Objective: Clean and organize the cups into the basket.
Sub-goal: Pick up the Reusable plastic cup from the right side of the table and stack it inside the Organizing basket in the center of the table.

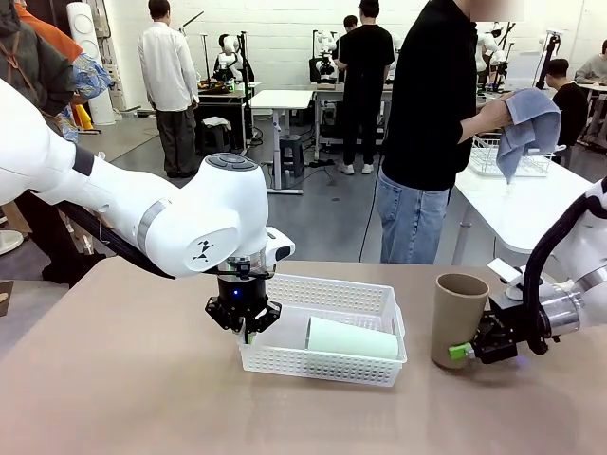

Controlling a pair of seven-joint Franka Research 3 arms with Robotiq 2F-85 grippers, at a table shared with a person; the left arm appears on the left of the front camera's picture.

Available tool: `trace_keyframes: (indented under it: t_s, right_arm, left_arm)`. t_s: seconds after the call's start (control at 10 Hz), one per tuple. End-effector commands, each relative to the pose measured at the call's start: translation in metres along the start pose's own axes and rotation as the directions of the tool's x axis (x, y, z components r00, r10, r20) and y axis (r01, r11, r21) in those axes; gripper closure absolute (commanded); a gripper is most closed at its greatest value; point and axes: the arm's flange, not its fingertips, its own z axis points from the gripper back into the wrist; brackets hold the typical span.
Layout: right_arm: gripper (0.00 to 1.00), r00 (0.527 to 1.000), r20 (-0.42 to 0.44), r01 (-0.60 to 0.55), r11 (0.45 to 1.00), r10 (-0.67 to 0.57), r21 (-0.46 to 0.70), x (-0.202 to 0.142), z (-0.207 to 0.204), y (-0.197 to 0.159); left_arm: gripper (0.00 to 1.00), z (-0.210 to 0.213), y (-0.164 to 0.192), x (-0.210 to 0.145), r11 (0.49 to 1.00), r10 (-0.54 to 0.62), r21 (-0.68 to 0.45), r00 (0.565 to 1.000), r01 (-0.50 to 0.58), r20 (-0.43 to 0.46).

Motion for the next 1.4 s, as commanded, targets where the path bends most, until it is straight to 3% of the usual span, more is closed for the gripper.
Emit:
trace_keyframes:
  t_s: [0.0, 0.2, 0.4, 0.6, 0.7, 0.8, 1.2, 1.3]
  right_arm:
    - [0.38, 0.993, -0.001, 0.12, 0.984, -0.121, -0.132, 0.07, 0.016, 0.04]
    - [0.38, 0.993, -0.013, 0.111, 0.981, -0.115, -0.161, 0.151, 0.036, 0.078]
    - [0.38, 0.997, -0.022, 0.062, 0.98, -0.068, -0.189, 0.2, 0.047, 0.099]
    - [0.38, 0.999, -0.024, 0.029, 0.98, -0.034, -0.196, 0.214, 0.048, 0.106]
    - [0.38, 0.995, -0.017, 0.089, 0.972, -0.095, -0.217, 0.205, 0.048, 0.105]
    - [0.38, 1.0, -0.006, 0.019, 0.979, -0.021, -0.204, 0.231, 0.056, 0.112]
    - [0.38, 1.0, -0.006, 0.019, 0.979, -0.021, -0.204, 0.231, 0.056, 0.112]
    - [0.21, 1.0, -0.007, 0.027, 0.978, -0.029, -0.209, 0.226, 0.055, 0.111]
  left_arm:
    - [1.0, 0.002, -0.001, -0.001, 1.0, -0.004, 0.001, 1.0, 0.004, 0.008]
    - [1.0, 0.002, -0.001, -0.001, 1.0, -0.004, 0.001, 1.0, 0.004, 0.008]
    - [1.0, 0.002, -0.001, -0.001, 1.0, -0.004, 0.001, 1.0, 0.004, 0.008]
    - [1.0, 0.002, -0.001, -0.001, 1.0, -0.004, 0.001, 1.0, 0.004, 0.008]
    - [1.0, 0.002, -0.001, -0.001, 1.0, -0.004, 0.001, 1.0, 0.004, 0.008]
    - [1.0, 0.002, -0.001, -0.001, 1.0, -0.004, 0.001, 1.0, 0.004, 0.008]
    - [1.0, 0.002, -0.001, -0.001, 1.0, -0.004, 0.001, 1.0, 0.004, 0.008]
    - [1.0, 0.002, -0.001, -0.001, 1.0, -0.004, 0.001, 1.0, 0.004, 0.008]
